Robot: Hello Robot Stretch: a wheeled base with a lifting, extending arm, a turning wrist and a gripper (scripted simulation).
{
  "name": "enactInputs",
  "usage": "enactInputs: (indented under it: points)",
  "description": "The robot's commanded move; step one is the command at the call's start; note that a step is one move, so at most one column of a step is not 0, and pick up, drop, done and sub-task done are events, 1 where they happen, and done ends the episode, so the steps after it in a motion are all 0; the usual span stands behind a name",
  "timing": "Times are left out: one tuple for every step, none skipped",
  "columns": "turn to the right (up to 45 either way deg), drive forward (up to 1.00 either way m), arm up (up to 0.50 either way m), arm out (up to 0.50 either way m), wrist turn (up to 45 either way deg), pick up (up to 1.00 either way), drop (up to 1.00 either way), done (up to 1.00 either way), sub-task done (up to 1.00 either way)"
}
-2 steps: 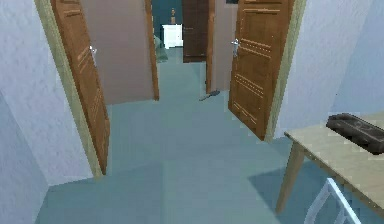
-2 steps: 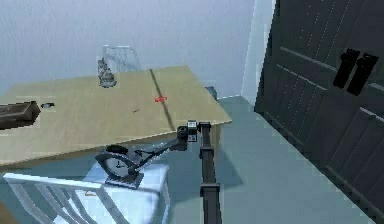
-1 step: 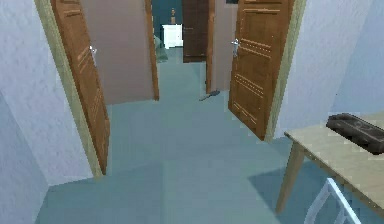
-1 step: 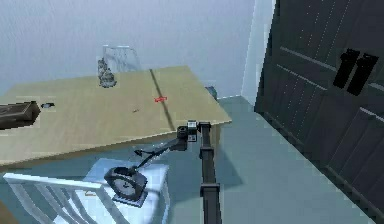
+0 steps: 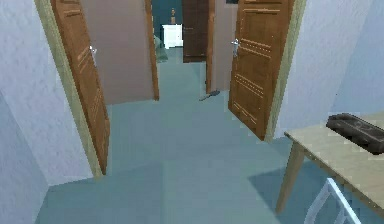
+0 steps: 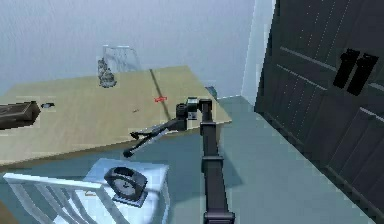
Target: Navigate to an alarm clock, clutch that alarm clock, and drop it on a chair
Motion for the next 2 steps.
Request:
enactInputs:
  points:
    - [0.0, 0.00, 0.00, -0.08, 0.0, 0.00, 0.00, 0.00, 0.00]
    - [0.0, 0.00, 0.00, 0.00, 0.0, 0.00, 0.00, 1.00, 0.00]
